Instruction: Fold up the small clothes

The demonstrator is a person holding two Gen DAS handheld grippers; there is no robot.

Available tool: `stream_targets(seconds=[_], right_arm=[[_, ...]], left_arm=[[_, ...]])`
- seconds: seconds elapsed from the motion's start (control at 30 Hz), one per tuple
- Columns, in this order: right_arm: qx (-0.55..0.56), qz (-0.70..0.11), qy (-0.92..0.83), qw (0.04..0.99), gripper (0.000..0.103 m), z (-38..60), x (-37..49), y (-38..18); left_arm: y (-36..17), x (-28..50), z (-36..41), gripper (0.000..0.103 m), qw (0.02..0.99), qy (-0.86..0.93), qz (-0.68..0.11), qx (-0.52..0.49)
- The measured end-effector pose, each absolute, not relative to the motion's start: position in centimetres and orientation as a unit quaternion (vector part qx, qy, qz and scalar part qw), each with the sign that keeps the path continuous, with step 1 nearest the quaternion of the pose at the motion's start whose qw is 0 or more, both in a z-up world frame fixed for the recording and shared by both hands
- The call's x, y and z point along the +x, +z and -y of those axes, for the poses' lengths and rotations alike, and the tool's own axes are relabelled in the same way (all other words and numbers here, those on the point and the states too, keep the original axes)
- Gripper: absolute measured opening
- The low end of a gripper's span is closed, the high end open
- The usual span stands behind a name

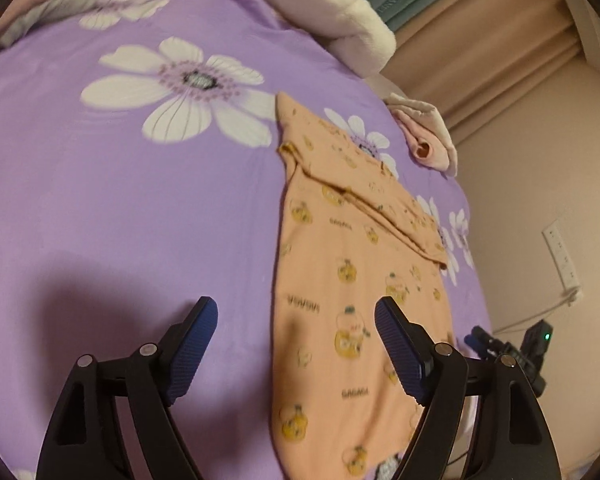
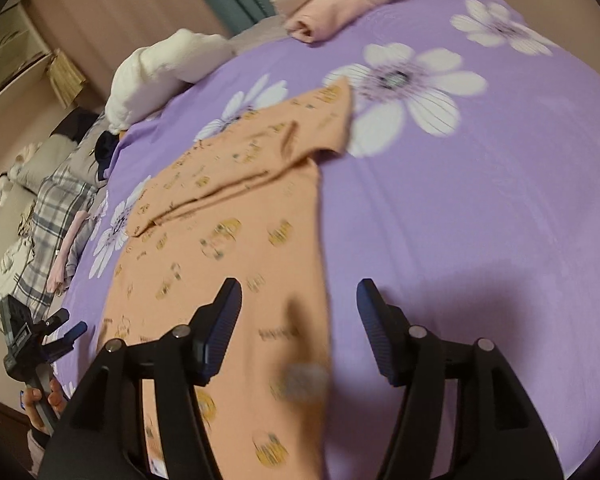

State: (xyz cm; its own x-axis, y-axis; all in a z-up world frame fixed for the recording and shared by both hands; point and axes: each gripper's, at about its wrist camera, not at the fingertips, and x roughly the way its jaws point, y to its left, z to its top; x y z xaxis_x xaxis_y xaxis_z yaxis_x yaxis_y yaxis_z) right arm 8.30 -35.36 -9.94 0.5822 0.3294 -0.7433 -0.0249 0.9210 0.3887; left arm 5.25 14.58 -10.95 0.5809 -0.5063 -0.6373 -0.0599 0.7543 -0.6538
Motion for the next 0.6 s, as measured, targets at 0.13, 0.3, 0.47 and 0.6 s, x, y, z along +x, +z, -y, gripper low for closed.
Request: stream_targets(seconds=[0.13,0.3,0.47,0.6], right_arm=[[0.193,-0.447,0.095,0.868,0.061,36.7,6.4,-10.2],[0.216,-0.461,0.105,0.855,0.062,37.4,4.8,-11.3],[0.227,-0.481,0.121,0.838,0.062,37.5,4.0,-12.6],[0.227,-0.485,0.145,0.832,0.062,37.0,3.2,-12.7]], left_arm=[[-11.5,4.2,-14.3,0.08,0.812,-0.156,-0.44,-0.352],[-12.5,3.5,-13.5,0.08,0.794,-0.172,-0.457,-0.361],[-12.9,2.8,-13.1,0.08,0.785,-0.181,-0.467,-0.365],[-13.0,2.3,-12.8,0.08,0.774,-0.194,-0.473,-0.374]])
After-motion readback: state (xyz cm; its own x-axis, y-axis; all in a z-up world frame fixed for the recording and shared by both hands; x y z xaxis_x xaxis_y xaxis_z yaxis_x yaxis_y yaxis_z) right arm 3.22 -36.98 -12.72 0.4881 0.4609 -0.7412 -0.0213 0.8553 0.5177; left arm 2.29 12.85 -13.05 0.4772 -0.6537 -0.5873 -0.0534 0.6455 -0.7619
